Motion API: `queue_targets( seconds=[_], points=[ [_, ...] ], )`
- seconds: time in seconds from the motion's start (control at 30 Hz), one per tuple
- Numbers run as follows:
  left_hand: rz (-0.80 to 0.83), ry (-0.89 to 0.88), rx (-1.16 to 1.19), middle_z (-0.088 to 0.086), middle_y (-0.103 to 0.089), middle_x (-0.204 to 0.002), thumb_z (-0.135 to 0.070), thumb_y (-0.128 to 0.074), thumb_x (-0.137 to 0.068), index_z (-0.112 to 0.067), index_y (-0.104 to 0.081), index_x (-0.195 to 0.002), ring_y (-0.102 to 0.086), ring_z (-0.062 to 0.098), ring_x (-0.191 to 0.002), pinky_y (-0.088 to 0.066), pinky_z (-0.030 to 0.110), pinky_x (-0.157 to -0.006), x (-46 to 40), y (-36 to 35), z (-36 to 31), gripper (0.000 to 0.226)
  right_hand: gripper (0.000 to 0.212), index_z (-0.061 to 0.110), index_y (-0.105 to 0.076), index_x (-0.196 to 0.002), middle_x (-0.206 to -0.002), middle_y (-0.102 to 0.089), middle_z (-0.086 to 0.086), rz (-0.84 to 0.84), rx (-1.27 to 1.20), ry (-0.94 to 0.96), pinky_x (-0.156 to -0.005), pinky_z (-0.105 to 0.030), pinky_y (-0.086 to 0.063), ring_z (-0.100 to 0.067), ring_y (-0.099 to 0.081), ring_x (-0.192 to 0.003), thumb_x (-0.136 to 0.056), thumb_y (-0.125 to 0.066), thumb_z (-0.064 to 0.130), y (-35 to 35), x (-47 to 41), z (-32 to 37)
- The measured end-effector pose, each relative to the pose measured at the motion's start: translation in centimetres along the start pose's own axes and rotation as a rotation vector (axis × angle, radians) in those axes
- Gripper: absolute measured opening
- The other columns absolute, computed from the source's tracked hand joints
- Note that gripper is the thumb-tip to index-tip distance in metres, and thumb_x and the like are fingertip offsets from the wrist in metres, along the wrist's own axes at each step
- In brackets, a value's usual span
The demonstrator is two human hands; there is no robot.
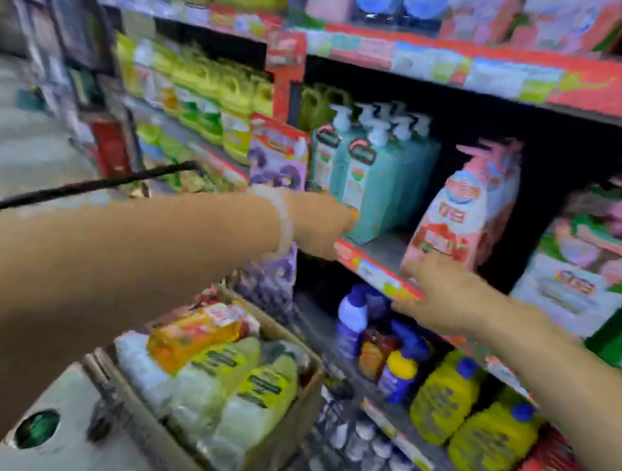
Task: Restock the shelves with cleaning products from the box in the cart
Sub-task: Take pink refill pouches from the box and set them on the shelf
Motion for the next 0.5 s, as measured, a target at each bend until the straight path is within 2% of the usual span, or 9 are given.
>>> queue_targets(
  seconds=[0.1, 0.2, 0.27, 0.37, 0.5],
  points=[
    [0.118, 0.163, 0.084, 0.016, -0.061, -0.115, -0.030, -0.054, -0.090, -0.007, -0.059, -0.117, -0.058, 0.033, -0.109, -0.044, 0.035, -0.084, 4.4, -6.2, 8.0, 0.035, 0.045, 0.012, -0.052, -0.124, -0.124, -0.052, -0.014, 0.077, -0.053, 0.140, -0.092, -0.035, -0.045, -0.032, -0.052, -0.114, -0.088, -0.057, 0.040, -3.6, -4.0, 7.5],
    [0.258, 0.330, 0.140, 0.011, -0.061, -0.122, -0.033, -0.056, -0.091, -0.009, -0.056, -0.125, -0.057, 0.030, -0.113, -0.048, 0.035, -0.090, 9.1, -12.1, 15.0, 0.042, 0.040, 0.006, -0.053, -0.108, -0.106, -0.048, -0.013, 0.168, -0.137, 0.235, -0.082, -0.038, -0.045, -0.033, -0.053, -0.102, -0.089, -0.055, 0.042, -6.3, -7.5, 14.7],
    [0.312, 0.439, 0.146, 0.009, -0.060, -0.125, -0.035, -0.056, -0.091, -0.010, -0.053, -0.129, -0.057, 0.029, -0.113, -0.048, 0.036, -0.093, 11.8, -15.8, 19.4, 0.045, 0.036, 0.009, -0.051, -0.108, -0.110, -0.049, -0.014, 0.223, -0.172, 0.271, -0.077, -0.036, -0.043, -0.032, -0.052, -0.104, -0.091, -0.055, 0.040, -8.0, -10.2, 19.1],
    [0.404, 0.518, 0.182, 0.011, -0.058, -0.128, -0.035, -0.054, -0.092, -0.009, -0.052, -0.130, -0.055, 0.028, -0.117, -0.046, 0.037, -0.098, 14.6, -21.9, 24.9, 0.046, 0.045, 0.009, -0.047, -0.128, -0.128, -0.050, -0.015, 0.270, -0.254, 0.320, -0.087, -0.035, -0.043, -0.032, -0.051, -0.116, -0.091, -0.057, 0.031, -10.5, -14.5, 25.4],
    [0.485, 0.559, 0.301, 0.012, -0.056, -0.130, -0.037, -0.052, -0.093, -0.006, -0.051, -0.130, -0.053, 0.029, -0.119, -0.045, 0.037, -0.098, 15.4, -29.9, 31.5, 0.048, 0.040, 0.007, -0.056, -0.118, -0.121, -0.058, -0.017, 0.377, -0.352, 0.237, -0.092, -0.039, -0.048, -0.034, -0.056, -0.112, -0.087, -0.058, 0.032, -16.3, -21.3, 32.0]
  ],
)
Point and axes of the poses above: each hand's wrist, its own x-axis away from the middle knuckle, its own y-axis out of the back of the hand, z = x × y, the point moved 10 cm from there along -x, towards the middle knuckle
